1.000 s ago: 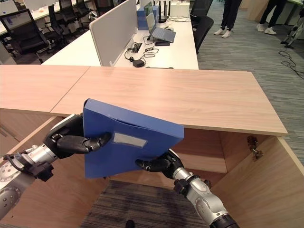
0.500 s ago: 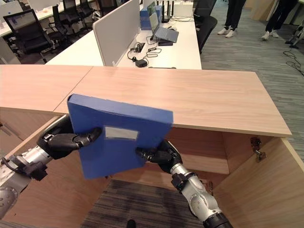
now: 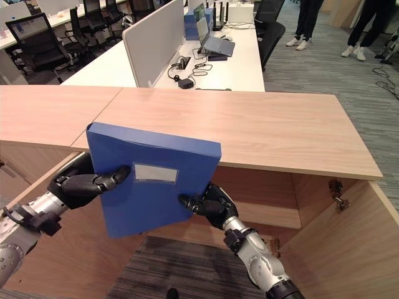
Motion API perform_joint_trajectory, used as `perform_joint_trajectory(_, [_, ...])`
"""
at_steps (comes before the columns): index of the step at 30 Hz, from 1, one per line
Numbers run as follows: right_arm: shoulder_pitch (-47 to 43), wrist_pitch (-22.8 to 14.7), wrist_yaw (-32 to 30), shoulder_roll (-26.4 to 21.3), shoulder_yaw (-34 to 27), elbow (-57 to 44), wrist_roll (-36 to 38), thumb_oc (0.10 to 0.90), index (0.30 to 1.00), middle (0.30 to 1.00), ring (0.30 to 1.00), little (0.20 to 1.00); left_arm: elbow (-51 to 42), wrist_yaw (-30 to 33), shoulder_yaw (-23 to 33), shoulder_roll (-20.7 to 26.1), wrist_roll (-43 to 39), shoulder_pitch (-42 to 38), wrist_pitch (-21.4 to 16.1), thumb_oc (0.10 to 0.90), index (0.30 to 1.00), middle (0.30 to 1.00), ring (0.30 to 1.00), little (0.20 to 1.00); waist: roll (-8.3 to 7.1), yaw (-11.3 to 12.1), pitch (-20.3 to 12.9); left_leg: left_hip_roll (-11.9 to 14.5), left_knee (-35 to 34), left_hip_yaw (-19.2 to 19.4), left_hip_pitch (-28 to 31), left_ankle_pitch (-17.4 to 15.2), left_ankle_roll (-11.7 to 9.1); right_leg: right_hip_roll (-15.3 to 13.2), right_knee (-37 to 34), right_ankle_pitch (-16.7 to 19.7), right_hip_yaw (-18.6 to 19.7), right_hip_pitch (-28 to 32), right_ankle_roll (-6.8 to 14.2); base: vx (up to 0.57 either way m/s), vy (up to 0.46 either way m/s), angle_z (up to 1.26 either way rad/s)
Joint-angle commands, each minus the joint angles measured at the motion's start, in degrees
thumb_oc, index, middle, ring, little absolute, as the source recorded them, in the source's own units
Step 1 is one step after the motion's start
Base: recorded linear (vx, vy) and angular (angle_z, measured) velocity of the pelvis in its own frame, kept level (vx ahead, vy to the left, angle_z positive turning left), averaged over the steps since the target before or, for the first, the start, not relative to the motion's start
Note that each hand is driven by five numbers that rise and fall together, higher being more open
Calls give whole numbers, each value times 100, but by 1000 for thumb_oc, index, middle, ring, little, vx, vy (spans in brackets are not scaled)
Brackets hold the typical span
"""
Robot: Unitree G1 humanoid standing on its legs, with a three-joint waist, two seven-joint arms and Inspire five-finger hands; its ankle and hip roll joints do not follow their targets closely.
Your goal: Put the empty folder in the office cabinet
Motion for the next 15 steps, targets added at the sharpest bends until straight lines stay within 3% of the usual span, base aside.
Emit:
perform_joint_trajectory(1, [-1457, -356, 854, 963, 495, -963, 563, 400, 300, 300, 300, 300, -733, -542, -530, 120, -47, -572, -231, 400, 300, 300, 300, 300, -219, -149, -129, -3, 14, 4, 486, -810, -116, -195, 6, -441, 300, 172, 321, 0, 0, 0])
perform_joint_trajectory(15, [-1407, -125, 953, 713, 692, -998, 318, 400, 300, 300, 300, 300, -668, -425, -364, -83, 134, -528, -426, 400, 300, 300, 300, 300, -272, -141, -118, -7, 18, -18, 468, -801, -119, -187, 6, -443, 301, 176, 312, 0, 0, 0])
